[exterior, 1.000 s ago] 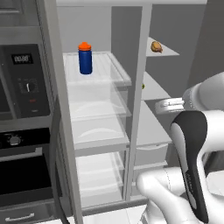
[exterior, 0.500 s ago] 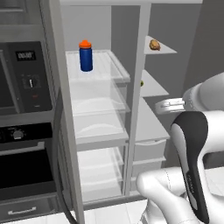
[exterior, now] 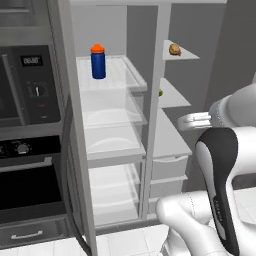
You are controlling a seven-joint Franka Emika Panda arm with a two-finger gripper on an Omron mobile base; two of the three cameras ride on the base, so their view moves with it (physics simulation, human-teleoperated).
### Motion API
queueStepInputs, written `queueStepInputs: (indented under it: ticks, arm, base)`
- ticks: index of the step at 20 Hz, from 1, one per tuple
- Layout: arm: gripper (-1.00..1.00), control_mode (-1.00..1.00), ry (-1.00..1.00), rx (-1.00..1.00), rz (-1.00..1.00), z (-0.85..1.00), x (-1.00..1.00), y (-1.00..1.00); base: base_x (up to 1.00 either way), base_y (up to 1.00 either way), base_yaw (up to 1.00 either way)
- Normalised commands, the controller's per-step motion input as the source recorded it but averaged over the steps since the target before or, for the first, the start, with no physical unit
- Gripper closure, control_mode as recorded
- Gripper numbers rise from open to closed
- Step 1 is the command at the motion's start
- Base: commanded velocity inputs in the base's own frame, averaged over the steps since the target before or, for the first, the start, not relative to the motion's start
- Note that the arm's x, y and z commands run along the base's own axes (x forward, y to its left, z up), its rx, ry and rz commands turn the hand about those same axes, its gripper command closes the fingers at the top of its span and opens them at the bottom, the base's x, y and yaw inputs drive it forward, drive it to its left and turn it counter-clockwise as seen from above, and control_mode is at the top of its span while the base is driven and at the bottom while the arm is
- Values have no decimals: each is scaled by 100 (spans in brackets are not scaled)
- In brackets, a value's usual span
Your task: There's a chicken drumstick in the fridge that needs to be moved to the freezer for freezing. Pick up the chicken drumstick from the fridge, place it on any shelf in the freezer, and close the fridge and freezer doors when done.
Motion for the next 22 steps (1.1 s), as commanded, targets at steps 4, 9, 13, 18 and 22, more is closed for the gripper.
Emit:
queueStepInputs:
  ticks: [4,9,13,18,22]
  arm:
    - [-100,100,0,0,0,0,0,0]
    - [-100,100,0,0,0,0,0,0]
    - [-100,100,0,0,0,0,0,0]
    - [-100,-100,-2,0,0,0,-29,12]
    - [-100,-100,-16,4,0,0,-71,54]
  base:
    - [-26,15,2]
    - [-30,3,0]
    - [-17,0,0]
    - [-1,1,0]
    - [0,0,0]
